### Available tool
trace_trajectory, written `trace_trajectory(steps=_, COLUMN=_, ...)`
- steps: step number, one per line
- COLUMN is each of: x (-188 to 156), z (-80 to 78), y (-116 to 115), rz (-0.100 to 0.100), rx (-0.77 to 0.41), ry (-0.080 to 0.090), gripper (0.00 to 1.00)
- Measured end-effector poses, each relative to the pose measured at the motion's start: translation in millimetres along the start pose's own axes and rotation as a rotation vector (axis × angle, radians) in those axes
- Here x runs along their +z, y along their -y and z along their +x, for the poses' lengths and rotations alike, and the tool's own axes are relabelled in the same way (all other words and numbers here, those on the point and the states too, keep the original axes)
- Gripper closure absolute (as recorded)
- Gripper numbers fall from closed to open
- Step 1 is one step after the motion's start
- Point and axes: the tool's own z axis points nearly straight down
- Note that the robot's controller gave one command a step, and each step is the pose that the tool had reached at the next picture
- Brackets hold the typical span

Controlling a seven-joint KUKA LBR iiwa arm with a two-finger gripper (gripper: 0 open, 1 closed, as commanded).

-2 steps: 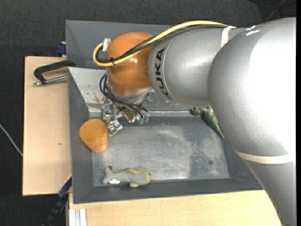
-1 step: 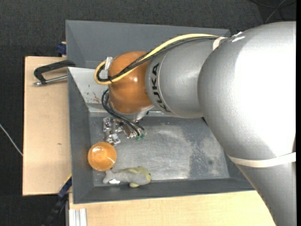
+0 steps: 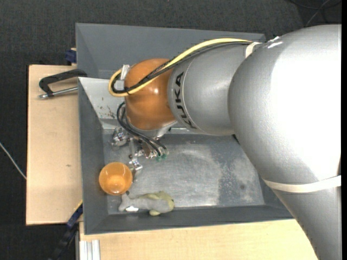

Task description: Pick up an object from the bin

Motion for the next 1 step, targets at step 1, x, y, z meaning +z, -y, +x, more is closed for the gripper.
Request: trace_trajectory(steps=1, x=6.1, z=51.4, y=-33.1, rz=0.001, rx=-0.543, ry=0.004, gripper=0.0)
